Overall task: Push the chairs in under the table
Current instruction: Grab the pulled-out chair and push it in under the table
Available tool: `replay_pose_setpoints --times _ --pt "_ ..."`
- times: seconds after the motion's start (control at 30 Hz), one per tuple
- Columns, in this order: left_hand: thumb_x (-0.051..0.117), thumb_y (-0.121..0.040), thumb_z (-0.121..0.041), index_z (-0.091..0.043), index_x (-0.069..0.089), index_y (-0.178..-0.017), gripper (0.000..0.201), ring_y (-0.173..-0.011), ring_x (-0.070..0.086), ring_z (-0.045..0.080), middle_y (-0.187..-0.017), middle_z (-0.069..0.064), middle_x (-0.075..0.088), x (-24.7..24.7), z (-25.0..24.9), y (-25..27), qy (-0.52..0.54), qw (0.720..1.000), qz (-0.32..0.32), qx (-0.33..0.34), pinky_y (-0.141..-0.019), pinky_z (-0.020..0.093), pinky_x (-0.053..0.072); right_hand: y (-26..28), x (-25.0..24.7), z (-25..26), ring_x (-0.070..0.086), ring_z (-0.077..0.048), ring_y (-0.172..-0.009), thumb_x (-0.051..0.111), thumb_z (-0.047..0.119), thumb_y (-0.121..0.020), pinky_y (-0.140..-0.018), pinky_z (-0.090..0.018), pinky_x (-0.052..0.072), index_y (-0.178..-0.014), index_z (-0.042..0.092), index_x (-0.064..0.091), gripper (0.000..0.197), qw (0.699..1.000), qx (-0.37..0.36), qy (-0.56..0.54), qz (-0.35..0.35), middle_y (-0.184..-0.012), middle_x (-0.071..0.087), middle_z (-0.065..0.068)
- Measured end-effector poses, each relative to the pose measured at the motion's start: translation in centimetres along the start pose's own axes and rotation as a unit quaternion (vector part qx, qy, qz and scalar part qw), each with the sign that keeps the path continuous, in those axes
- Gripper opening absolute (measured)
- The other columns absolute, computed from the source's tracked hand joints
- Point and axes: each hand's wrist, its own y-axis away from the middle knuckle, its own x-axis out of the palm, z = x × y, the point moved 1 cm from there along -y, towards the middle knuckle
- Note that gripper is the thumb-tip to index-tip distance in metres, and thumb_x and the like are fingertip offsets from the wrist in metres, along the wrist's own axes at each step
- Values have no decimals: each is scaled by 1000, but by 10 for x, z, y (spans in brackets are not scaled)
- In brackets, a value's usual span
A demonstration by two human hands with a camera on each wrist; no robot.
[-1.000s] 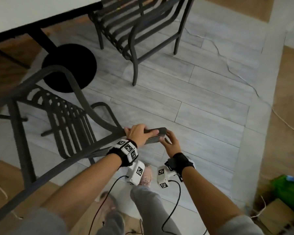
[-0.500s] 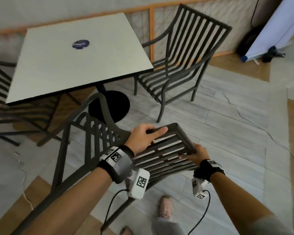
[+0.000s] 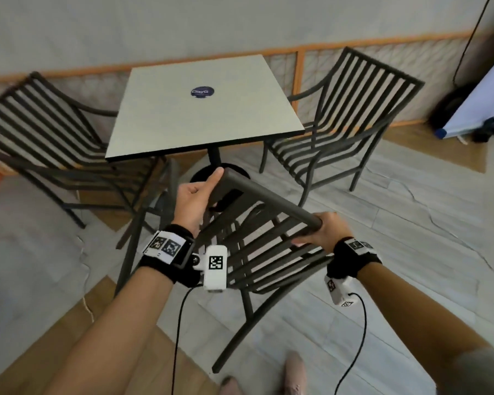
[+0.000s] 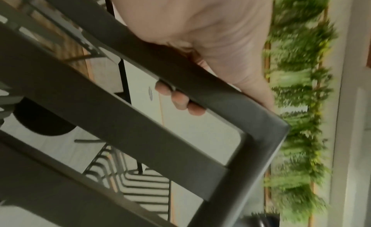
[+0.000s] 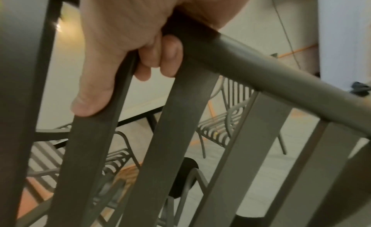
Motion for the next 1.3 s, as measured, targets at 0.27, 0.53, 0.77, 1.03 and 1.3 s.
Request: replay_pose_setpoints --times 0.27,0.53,0.77,1.03,1.3 --pt "67 -57 -75 -15 72 -82 65 -71 65 21 -78 11 71 -71 23 -5 125 989 -29 -74 -73 32 53 2 -21 67 64 -25 -72 72 68 -60 -66 -34 52 -98 25 61 59 957 -137 245 -69 -67 55 3" --pt "61 -68 -34 -17 53 -44 31 -66 52 13 -57 -6 57 -130 116 36 159 975 -53 -144 -83 32 34 22 71 72 67 -26 -81 58 50 -85 -76 -34 47 -102 24 54 31 929 -188 317 15 -90 71 1" --pt "38 -81 3 -13 63 -40 51 -76 56 17 -57 -3 68 -178 165 54 228 940 -160 -198 -86 26 40 34 137 87 67 -27 -71 58 37 -88 -76 -36 49 -97 20 57 20 927 -224 301 24 -79 71 -1" --pt "50 -74 6 -15 70 -49 38 -80 67 13 -63 -4 71 -223 200 58 98 967 -91 -218 -96 33 39 44 182 90 56 -21 -43 70 28 -79 -58 -33 52 -81 21 57 14 928 -244 280 22 -54 62 2" --pt "55 -81 -62 -21 59 -64 45 -62 57 17 -63 1 60 -213 156 50 -493 854 155 -58 -66 34 47 46 167 70 59 -17 -66 71 24 -76 -62 -26 48 -84 22 59 14 937 -267 226 7 -77 64 3"
